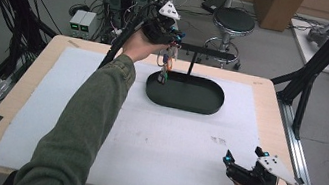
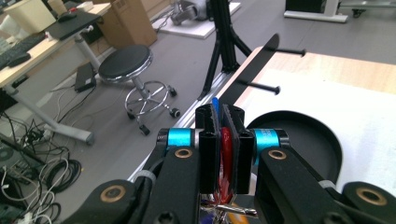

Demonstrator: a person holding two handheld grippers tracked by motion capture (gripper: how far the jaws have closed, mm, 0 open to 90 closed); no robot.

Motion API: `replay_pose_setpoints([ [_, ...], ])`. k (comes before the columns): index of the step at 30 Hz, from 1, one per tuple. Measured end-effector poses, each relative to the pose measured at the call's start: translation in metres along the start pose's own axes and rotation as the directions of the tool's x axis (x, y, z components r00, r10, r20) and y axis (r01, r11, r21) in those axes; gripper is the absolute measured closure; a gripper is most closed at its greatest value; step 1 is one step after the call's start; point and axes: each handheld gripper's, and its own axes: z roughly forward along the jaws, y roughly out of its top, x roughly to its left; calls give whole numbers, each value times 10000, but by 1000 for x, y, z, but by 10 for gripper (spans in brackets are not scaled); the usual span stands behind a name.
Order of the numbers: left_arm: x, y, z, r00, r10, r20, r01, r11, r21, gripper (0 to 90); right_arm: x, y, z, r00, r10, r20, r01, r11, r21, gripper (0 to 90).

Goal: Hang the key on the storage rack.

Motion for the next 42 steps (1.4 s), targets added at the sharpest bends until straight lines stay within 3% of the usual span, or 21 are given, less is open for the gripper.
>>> replay_pose_setpoints([
  [12,8,-17,12,9989,-233,-409,245,9992,301,846,-2,-1,-3,10000,59,76,-59,10000,69,6],
  [23,12,-28,14,9978,-476,-453,498,9976,484,841,-2,-1,-4,9999,68,98,-68,10000,16,5],
  [26,13,-30,11,9950,-836,-552,864,9950,493,837,-2,-1,-5,9999,-2,143,3,10000,-30,6],
  [29,14,-33,8,9895,-1337,-548,1360,9899,404,813,-2,0,-8,9996,32,270,-25,9997,-245,6],
  [31,16,-35,3,9820,-1798,-574,1810,9833,178,766,-3,0,-9,9992,61,394,-48,9995,-323,6],
  [35,22,-38,-5,9653,-2561,-510,2552,9666,-226,588,-4,1,-12,9989,190,435,-167,9984,-535,6],
  [39,21,-41,-10,9609,-2653,-789,2628,9640,-404,404,-3,1,-10,9993,133,347,-119,9991,-404,6],
  [42,21,-46,-12,9535,-2908,-788,2887,9567,-372,314,-3,1,-9,9995,102,308,-91,9993,-358,6],
])
